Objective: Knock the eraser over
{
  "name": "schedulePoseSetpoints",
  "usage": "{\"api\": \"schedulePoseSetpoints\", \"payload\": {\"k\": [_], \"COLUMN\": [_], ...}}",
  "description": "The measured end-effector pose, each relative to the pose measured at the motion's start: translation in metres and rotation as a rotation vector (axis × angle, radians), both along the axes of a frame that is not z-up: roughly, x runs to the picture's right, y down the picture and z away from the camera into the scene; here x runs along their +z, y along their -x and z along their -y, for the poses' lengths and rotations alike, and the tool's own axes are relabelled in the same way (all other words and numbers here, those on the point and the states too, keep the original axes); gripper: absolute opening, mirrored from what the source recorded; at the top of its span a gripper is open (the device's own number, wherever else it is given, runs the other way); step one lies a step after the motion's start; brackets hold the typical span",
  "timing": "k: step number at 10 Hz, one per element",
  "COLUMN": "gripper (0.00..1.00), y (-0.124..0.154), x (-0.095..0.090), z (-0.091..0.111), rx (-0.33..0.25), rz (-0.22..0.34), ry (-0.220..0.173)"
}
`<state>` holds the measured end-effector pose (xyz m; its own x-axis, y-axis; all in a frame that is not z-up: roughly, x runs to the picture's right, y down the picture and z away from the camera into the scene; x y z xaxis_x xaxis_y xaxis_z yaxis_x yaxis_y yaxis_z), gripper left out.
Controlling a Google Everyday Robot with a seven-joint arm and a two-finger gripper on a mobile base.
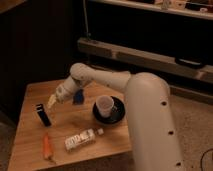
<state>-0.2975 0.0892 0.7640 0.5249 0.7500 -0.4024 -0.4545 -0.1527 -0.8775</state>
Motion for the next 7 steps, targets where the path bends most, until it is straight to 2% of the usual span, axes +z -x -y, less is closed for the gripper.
{"api": "schedulePoseSetpoints", "payload": {"k": [2,3,5,6,7], "gripper": [0.00,0.00,0.00,0.00,0.00], "y": [0.003,0.013,0.036,0.048,0.054], "x": [0.003,0.000,-0.012,-0.024,-0.033], "z": [0.000,-0.007,-0.031,-0.049,-0.057], "rx": [0.001,-0.024,-0.078,-0.103,-0.106], "rz": [0.001,0.028,0.098,0.132,0.141], "ry": [0.004,0.014,0.038,0.052,0.045]}}
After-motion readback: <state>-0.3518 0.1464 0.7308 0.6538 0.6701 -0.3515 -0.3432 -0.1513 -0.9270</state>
